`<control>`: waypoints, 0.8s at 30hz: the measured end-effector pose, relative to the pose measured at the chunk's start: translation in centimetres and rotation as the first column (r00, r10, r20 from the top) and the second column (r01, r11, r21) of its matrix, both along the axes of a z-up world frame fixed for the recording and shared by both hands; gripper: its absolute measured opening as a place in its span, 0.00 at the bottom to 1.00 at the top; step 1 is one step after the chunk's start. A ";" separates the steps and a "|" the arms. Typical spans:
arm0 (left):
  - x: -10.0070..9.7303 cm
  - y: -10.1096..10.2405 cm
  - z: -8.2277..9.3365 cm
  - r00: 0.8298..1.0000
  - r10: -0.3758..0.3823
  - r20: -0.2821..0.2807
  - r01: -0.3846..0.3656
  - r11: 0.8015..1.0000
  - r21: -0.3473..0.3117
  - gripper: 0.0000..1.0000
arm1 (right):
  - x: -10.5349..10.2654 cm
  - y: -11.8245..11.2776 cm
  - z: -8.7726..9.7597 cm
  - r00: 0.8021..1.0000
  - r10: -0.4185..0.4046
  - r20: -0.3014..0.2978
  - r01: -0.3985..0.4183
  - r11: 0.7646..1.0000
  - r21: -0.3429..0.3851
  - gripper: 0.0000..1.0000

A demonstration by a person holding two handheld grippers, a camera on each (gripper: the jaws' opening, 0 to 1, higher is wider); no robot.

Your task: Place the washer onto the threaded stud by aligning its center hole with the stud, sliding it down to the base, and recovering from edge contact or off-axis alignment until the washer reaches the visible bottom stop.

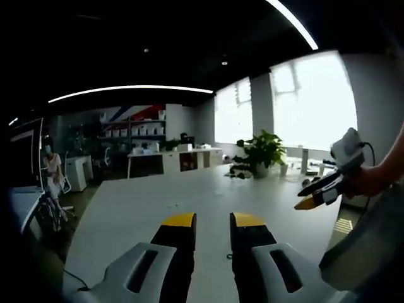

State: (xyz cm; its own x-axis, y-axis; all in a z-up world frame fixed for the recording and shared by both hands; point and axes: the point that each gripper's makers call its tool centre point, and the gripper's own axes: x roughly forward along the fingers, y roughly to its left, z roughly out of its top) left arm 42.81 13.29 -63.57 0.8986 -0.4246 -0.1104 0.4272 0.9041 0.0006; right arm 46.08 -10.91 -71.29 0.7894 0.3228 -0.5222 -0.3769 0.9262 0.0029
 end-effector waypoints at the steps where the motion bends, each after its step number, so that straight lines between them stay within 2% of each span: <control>1: 0.0 0.1 0.0 1.000 0.004 -0.001 -0.004 1.000 0.003 0.19 | 0.1 0.1 -0.3 1.000 0.005 -0.010 -0.005 1.000 -0.005 0.43; 8: 0.0 0.5 -0.2 1.000 0.022 0.000 -0.022 0.999 0.027 0.19 | 0.9 0.5 -2.4 0.997 0.015 -0.077 -0.016 1.000 -0.010 0.39; 11: 0.1 0.7 -0.1 1.000 0.031 0.000 -0.031 0.999 0.018 0.19 | 1.2 1.0 -3.0 0.995 0.024 -0.099 -0.024 1.000 -0.008 0.37; 20: 0.0 0.6 -0.3 1.000 0.025 -0.003 -0.025 0.999 0.031 0.19 | 1.8 2.4 -5.2 0.983 0.082 -0.165 -0.094 0.993 -0.066 0.29; 24: 0.0 0.7 -0.3 1.000 0.029 -0.002 -0.029 0.999 0.026 0.19 | 1.7 3.0 -6.0 0.977 0.100 -0.188 -0.114 0.991 -0.065 0.27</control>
